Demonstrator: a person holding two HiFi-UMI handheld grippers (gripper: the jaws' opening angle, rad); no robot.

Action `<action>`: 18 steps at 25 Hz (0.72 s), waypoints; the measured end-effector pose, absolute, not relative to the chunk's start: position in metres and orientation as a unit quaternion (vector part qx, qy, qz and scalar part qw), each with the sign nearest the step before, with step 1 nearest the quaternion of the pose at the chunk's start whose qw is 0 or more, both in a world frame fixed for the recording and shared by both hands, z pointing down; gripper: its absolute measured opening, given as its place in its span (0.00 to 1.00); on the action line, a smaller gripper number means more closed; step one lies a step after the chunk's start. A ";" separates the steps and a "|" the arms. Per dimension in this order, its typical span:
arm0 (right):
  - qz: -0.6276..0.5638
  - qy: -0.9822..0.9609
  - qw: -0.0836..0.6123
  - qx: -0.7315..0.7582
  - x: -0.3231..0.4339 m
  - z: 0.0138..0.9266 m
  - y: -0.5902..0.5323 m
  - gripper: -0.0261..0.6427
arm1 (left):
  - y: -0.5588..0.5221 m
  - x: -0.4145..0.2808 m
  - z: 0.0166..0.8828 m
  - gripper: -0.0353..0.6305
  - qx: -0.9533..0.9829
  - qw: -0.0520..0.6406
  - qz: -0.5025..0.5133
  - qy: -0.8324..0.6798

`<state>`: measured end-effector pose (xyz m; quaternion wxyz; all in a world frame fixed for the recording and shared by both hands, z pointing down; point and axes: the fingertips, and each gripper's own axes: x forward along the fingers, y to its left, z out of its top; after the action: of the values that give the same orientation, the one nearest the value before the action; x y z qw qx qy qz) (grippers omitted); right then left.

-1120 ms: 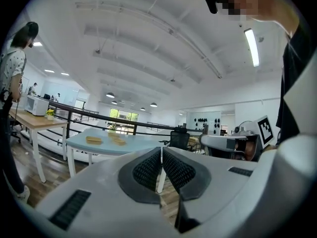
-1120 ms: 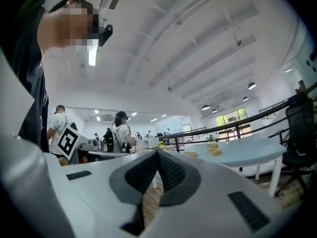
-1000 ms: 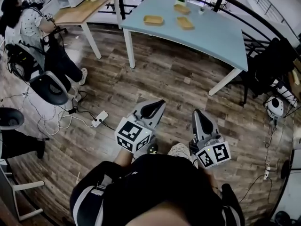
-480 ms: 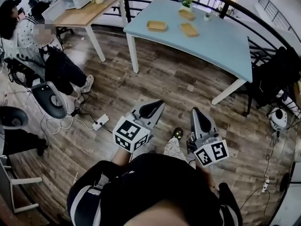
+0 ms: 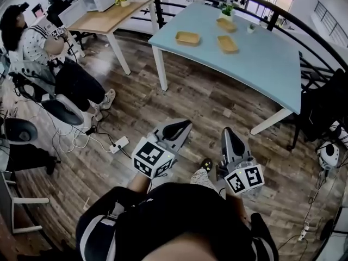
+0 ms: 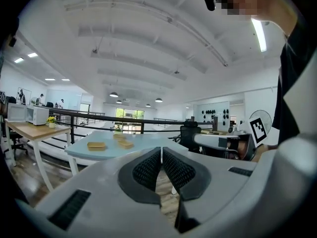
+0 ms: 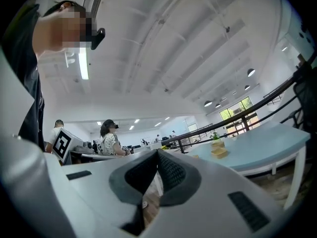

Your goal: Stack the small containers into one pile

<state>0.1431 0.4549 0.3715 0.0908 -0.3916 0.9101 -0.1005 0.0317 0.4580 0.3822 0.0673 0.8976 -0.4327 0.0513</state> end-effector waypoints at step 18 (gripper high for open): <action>-0.121 0.912 0.097 -0.379 0.202 0.375 0.342 0.04 | 0.347 0.090 0.371 0.09 0.889 0.052 0.058 -0.451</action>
<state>0.2018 0.3421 0.3746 0.0971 -0.3788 0.9123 -0.1213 0.0898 0.3471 0.3706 0.0516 0.8892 -0.4509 0.0584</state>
